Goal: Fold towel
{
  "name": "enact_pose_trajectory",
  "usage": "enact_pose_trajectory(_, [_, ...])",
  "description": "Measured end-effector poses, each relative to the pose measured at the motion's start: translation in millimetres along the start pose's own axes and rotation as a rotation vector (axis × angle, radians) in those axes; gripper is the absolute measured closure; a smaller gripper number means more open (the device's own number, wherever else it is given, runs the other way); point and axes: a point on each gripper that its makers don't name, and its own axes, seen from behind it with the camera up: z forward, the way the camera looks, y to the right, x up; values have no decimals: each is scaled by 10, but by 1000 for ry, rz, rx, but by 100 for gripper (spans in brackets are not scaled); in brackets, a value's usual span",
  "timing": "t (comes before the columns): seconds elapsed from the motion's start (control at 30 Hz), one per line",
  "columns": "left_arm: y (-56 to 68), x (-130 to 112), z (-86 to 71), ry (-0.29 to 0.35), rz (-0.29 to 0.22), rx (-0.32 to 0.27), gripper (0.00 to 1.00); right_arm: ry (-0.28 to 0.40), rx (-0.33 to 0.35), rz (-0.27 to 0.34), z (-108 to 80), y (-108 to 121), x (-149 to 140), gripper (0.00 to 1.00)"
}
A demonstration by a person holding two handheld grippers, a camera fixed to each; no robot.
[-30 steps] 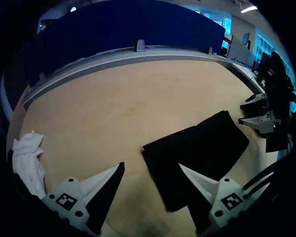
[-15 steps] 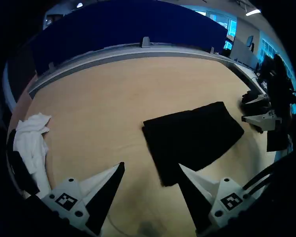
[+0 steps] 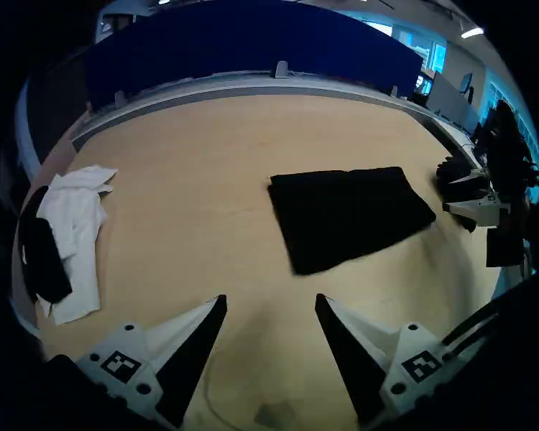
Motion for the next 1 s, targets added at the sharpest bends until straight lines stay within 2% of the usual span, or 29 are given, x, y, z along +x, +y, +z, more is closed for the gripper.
enact_pose_trajectory(0.3, [-145, -160, -229, 16, -38, 55, 9, -40, 60, -120, -17, -89, -97, 0])
enact_pose_trajectory(0.5, [-255, -328, -401, 14, -67, 91, 9, -79, 110, -199, 39, -172, -193, 2])
enact_pose_trajectory(0.63, [-274, -453, -493, 13, -99, 101, 9, -94, 123, -225, 93, -182, -229, 5])
enact_pose_trajectory(0.77, [-302, -567, -543, 4, -117, 115, 9, -110, 138, -229, 149, -195, -270, 14])
enact_pose_trajectory(1.0, [-349, -679, -627, 2, -148, 132, 9, -125, 163, -230, 221, -217, -331, 35])
